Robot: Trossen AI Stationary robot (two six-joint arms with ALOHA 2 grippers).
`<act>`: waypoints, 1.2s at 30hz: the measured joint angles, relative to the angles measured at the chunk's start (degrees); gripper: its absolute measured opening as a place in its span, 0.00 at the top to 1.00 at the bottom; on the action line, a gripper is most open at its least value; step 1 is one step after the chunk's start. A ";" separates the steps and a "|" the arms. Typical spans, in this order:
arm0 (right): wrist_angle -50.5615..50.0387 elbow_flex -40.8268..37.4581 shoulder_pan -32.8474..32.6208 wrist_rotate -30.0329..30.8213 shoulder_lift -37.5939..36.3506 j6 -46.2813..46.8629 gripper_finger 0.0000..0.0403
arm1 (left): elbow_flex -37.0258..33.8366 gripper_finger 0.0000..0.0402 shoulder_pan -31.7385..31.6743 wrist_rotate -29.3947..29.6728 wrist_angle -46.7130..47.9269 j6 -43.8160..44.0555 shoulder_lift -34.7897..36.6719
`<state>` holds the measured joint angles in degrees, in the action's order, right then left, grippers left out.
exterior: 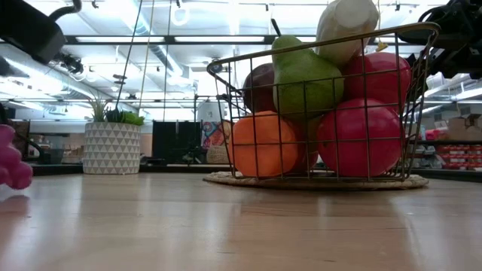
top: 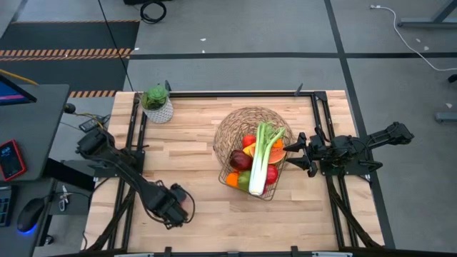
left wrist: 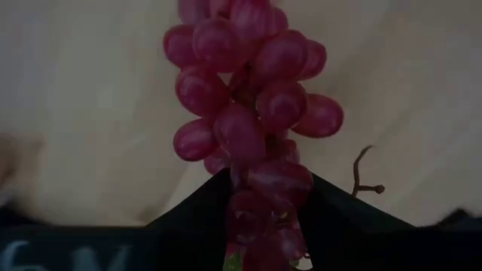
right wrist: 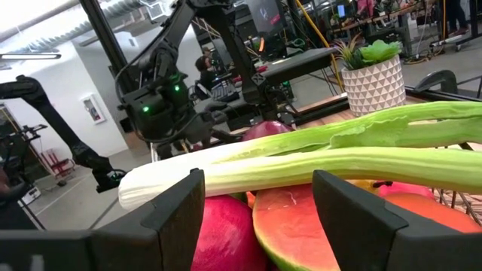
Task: Build produce basket
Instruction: Put the grapes into the wire basket
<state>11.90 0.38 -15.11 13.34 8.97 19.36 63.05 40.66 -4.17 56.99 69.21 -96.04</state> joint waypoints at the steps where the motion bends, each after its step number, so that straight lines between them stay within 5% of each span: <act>1: -0.01 0.00 -0.01 0.00 0.01 0.00 0.38 | 0.02 0.65 0.00 0.28 0.93 0.10 0.20; 7: 0.00 0.00 0.00 0.01 0.00 0.00 0.38 | 4.65 0.65 0.09 6.13 11.71 -1.23 0.29; 17: -0.01 0.00 -0.02 0.00 0.00 0.00 0.38 | 18.34 0.65 1.68 34.32 28.66 -5.41 0.30; 36: -0.02 0.00 0.00 0.00 0.02 -0.01 0.38 | 23.39 0.65 0.60 59.58 28.71 -30.11 0.28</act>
<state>11.88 0.38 -15.12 13.34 8.99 19.36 86.44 41.26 55.40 85.70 39.11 -95.77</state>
